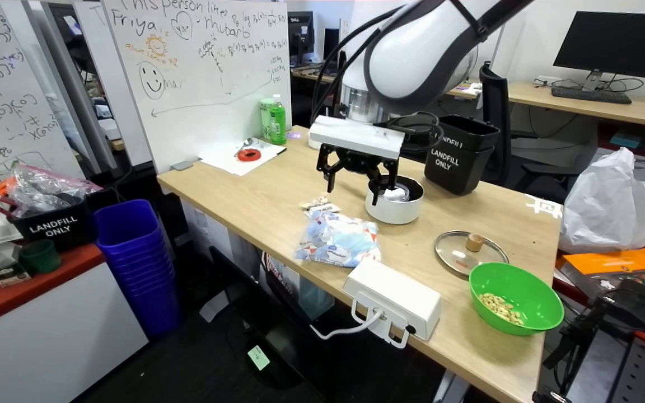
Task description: Move the blue plastic bag and place it near the trash can
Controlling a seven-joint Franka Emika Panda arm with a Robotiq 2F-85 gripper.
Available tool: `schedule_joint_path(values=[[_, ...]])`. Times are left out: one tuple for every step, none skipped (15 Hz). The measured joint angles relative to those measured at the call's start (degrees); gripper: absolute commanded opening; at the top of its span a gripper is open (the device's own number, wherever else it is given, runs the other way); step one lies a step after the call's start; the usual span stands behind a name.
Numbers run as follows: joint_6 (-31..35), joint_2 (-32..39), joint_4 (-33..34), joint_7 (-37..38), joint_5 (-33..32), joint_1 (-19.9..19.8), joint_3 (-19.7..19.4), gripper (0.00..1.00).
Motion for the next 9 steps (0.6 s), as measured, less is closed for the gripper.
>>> schedule_joint_path(values=[[0.0,-0.3,0.0,0.0,0.0,0.1,0.0,1.00],[0.0,-0.6,-0.1,0.0,0.0,0.1,0.0,1.00],[0.0,-0.7,-0.1,0.0,0.0,0.1,0.0,1.00],[-0.1,-0.7,-0.1,0.0,0.0,0.1,0.0,1.00],[-0.1,-0.6,-0.1,0.0,0.0,0.1,0.0,1.00],[-0.1,-0.6,-0.1,0.0,0.0,0.1,0.0,1.00],[-0.1,-0.6,-0.1,0.0,0.0,0.1,0.0,1.00],[-0.1,-0.6,-0.1,0.0,0.0,0.1,0.0,1.00],[0.0,-0.6,-0.1,0.1,0.1,0.1,0.0,1.00]])
